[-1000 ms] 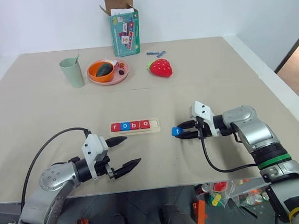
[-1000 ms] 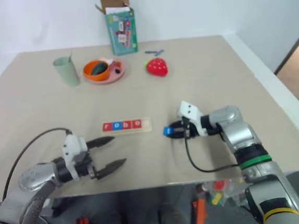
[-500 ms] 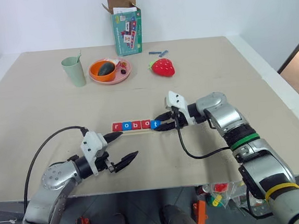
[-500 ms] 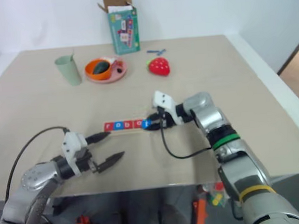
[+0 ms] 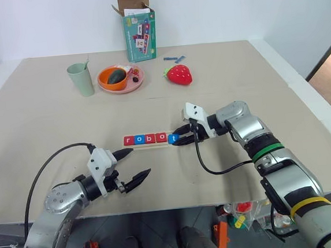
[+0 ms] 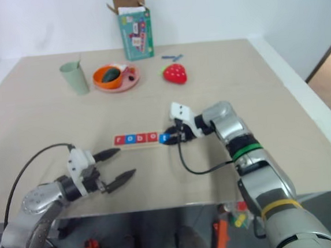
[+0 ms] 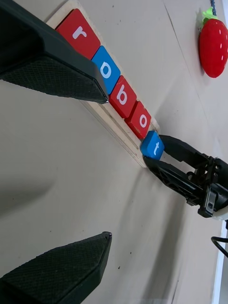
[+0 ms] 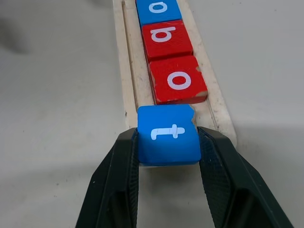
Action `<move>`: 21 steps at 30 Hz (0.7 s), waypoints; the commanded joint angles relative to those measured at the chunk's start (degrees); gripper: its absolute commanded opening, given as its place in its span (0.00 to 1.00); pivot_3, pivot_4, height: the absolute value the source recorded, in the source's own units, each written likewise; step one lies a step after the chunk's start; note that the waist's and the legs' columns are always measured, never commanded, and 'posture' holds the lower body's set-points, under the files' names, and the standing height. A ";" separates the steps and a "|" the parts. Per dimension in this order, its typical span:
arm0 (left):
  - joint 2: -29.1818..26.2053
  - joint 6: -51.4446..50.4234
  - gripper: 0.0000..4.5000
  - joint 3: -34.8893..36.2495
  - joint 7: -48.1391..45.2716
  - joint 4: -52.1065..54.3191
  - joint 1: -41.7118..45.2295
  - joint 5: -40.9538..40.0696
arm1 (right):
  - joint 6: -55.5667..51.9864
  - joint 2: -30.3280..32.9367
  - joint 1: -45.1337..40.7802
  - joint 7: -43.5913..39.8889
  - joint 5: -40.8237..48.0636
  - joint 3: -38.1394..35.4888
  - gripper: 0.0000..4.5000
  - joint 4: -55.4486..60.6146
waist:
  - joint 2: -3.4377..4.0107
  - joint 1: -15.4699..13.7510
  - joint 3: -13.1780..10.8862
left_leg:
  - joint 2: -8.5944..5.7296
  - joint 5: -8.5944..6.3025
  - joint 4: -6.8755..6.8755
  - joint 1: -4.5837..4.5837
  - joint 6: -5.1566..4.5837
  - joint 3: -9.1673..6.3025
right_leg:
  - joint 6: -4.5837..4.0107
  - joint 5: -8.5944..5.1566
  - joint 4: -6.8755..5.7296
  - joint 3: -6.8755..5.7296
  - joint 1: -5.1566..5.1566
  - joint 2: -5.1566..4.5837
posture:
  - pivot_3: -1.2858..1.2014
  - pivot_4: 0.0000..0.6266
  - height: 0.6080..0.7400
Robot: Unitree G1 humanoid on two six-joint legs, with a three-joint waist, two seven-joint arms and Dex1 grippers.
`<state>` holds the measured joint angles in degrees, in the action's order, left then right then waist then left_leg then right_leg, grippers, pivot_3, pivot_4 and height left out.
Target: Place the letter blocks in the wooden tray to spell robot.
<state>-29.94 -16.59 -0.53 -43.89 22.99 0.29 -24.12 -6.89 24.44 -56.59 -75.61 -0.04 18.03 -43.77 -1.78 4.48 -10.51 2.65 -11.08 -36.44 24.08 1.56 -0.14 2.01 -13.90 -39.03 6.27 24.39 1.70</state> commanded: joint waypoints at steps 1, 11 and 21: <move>-0.16 1.02 1.00 0.45 -0.12 1.83 -0.06 -0.11 | 1.29 -0.16 -2.09 0.05 -0.28 -1.11 0.28 -0.45 | 0.00 0.00 0.00 | 0.00 0.00 0.00 0.00 0.00 0.00 | 0.00 0.00 0.00 0.00 0.00 0.00 | 0.52 0.24 1.00; -0.52 1.25 1.00 0.52 -0.73 2.40 -0.79 -0.06 | 1.99 -1.62 -3.67 0.20 -0.86 -0.97 0.28 -3.02 | 0.00 0.02 0.00 | 0.00 0.00 0.00 -0.01 0.00 0.00 | -0.01 0.01 0.00 0.00 0.00 0.00 | 0.52 0.24 1.00; -0.46 0.97 1.00 0.76 -0.11 2.79 -1.63 -0.11 | 4.13 -3.23 -5.87 0.49 -2.22 -0.85 0.28 -7.22 | 0.00 0.03 0.00 | 0.01 0.00 0.00 -0.01 0.00 0.01 | -0.02 0.01 0.00 0.01 0.00 0.00 | 0.52 0.24 1.00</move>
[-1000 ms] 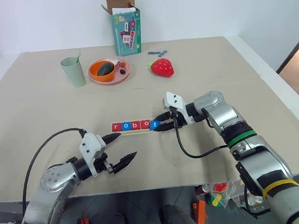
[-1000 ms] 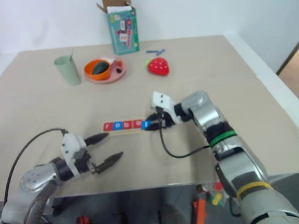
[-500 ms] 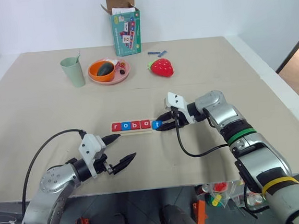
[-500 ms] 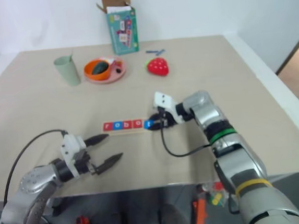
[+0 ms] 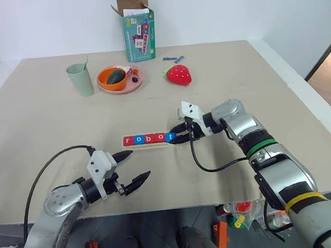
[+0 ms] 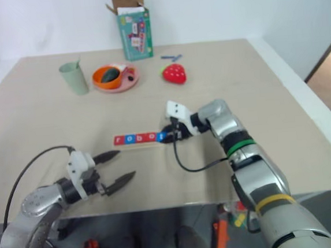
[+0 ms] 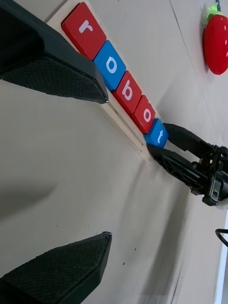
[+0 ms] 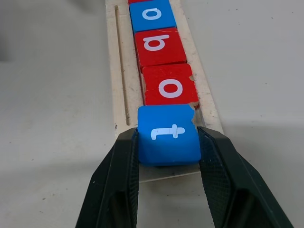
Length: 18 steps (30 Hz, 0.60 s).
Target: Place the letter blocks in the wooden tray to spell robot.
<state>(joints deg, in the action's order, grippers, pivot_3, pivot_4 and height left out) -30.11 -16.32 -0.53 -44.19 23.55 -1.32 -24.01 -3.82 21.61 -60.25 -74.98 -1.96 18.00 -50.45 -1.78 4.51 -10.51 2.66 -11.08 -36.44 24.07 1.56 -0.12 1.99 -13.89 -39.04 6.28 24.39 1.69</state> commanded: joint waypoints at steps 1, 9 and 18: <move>-0.25 0.65 1.00 0.74 0.28 2.28 -0.07 -0.22 | 1.24 -0.58 -2.41 -0.10 -0.41 -0.84 0.28 -0.92 | 0.00 0.00 0.00 | 0.00 0.00 0.00 0.00 0.00 -0.01 | 0.00 0.00 0.00 -0.01 0.00 0.00 | 0.52 0.24 1.00; -0.23 0.45 1.00 0.69 0.76 2.58 -0.30 -0.24 | 2.50 -1.23 -3.05 -0.02 -1.07 -0.94 0.28 -2.74 | 0.00 0.02 0.00 | 0.01 0.00 0.00 0.00 0.00 -0.01 | -0.01 0.00 0.00 -0.01 0.00 0.01 | 0.52 0.24 1.00; -0.28 0.41 1.00 0.44 0.98 2.59 -0.20 -0.21 | 4.23 -1.90 -3.66 1.22 -1.76 -1.60 0.28 -5.49 | 0.00 0.15 0.00 | 0.03 0.00 0.00 -0.07 0.00 0.01 | -0.05 0.03 -0.01 0.00 -0.01 0.03 | 0.52 0.24 1.00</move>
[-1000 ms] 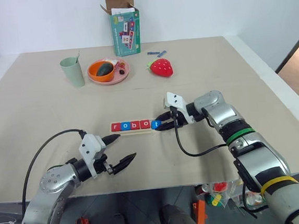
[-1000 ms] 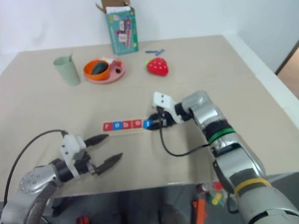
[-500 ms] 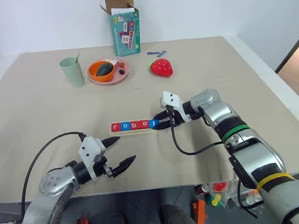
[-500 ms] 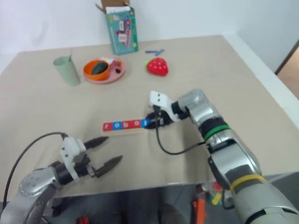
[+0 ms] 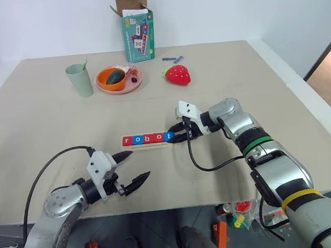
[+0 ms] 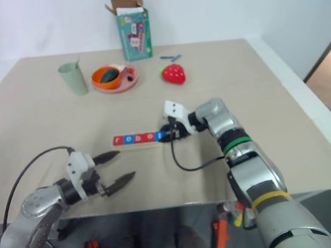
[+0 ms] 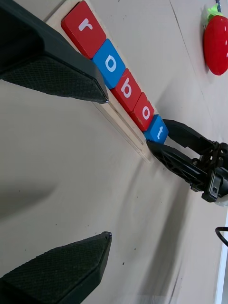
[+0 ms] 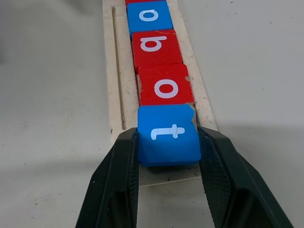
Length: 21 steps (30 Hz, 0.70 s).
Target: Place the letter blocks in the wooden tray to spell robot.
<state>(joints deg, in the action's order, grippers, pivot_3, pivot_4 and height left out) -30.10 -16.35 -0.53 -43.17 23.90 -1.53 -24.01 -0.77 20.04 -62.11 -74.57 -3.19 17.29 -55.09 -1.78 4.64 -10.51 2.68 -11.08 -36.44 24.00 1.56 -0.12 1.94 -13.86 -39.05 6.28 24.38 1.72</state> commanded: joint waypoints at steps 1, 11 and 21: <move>-0.31 0.44 1.00 0.41 -0.04 2.24 0.03 -0.21 | 1.45 -0.35 -1.95 0.89 -0.60 -0.97 0.28 -1.22 | 0.00 0.03 0.00 | 0.00 0.00 0.00 0.00 0.00 0.00 | -0.01 0.00 0.00 0.00 0.00 0.00 | 0.52 0.24 1.00; -0.52 0.42 1.00 0.48 -0.22 2.18 -0.06 -0.22 | 2.56 -1.00 -3.35 1.77 -0.09 -2.38 0.92 -2.97 | 0.00 0.03 0.00 | 0.00 0.00 0.02 0.00 0.00 0.01 | 0.01 -0.03 0.00 0.01 0.00 0.00 | 0.52 0.24 1.00; 0.12 0.05 1.00 1.84 0.77 1.81 -0.17 -1.29 | -9.38 1.63 0.53 2.10 7.49 -10.04 1.00 10.07 | 0.02 -0.06 -0.01 | 0.00 0.00 0.03 0.04 0.00 -0.01 | 0.01 -0.03 0.00 0.00 0.02 -0.01 | 0.52 0.24 1.00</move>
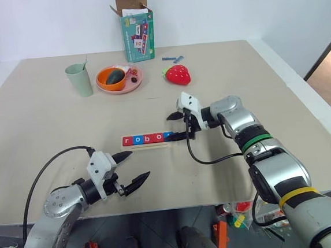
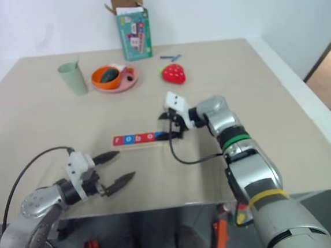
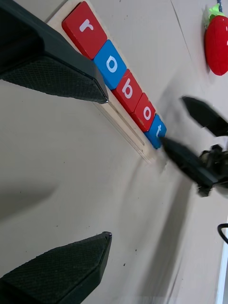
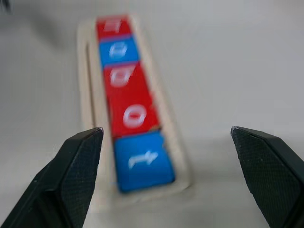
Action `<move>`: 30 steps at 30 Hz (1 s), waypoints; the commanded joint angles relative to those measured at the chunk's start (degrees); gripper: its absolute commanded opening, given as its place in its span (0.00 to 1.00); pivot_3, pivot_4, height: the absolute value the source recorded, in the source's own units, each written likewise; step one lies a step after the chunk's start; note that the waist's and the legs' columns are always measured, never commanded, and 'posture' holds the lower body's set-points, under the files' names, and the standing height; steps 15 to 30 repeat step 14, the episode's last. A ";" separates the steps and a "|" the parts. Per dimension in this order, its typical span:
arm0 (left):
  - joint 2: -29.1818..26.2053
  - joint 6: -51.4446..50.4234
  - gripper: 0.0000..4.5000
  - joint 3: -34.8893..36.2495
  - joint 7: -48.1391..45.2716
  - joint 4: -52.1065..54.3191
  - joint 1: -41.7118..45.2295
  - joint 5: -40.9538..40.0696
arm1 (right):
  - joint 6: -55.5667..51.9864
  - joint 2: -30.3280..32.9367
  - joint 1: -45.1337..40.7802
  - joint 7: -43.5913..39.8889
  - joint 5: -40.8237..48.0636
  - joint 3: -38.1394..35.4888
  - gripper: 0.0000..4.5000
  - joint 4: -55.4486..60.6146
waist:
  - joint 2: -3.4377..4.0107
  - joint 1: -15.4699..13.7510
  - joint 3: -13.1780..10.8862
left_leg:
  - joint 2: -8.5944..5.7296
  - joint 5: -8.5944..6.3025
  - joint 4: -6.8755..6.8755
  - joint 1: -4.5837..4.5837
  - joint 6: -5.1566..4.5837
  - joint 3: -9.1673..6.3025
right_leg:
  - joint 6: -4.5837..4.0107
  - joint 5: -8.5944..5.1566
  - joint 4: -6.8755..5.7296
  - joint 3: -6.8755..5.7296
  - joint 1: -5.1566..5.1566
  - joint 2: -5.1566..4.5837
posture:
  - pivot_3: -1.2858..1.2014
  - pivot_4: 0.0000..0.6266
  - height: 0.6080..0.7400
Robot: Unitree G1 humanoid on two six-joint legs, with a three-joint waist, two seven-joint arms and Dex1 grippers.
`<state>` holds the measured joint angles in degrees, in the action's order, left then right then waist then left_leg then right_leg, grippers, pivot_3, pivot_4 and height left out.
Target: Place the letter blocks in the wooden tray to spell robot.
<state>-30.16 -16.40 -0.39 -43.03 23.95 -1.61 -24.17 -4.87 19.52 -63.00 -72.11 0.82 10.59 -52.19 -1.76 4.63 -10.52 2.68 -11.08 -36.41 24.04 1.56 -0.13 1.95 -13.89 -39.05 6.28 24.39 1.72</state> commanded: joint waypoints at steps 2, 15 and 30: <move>0.46 -0.47 1.00 3.07 1.59 1.38 0.00 -1.78 | -9.41 4.23 4.80 0.25 5.32 -5.06 1.00 12.88 | -0.01 -0.20 0.01 | 0.00 0.00 0.00 0.01 0.00 -0.03 | 0.02 -0.02 0.00 -0.02 -0.01 0.00 | 0.52 0.24 1.00; -3.57 1.76 1.00 13.02 6.14 -9.05 3.40 2.56 | -23.60 16.04 33.89 13.62 12.71 -18.20 1.00 47.17 | 0.00 -0.53 0.00 | -0.09 -0.01 0.00 0.06 0.00 -0.08 | 0.04 -0.12 0.00 -0.09 0.01 -0.10 | 0.52 0.24 1.00; -3.57 1.76 1.00 13.02 6.14 -9.05 3.40 2.56 | -23.60 16.04 33.89 13.62 12.71 -18.20 1.00 47.17 | 0.00 -0.53 0.00 | -0.09 -0.01 0.00 0.06 0.00 -0.08 | 0.04 -0.12 0.00 -0.09 0.01 -0.10 | 0.52 0.24 1.00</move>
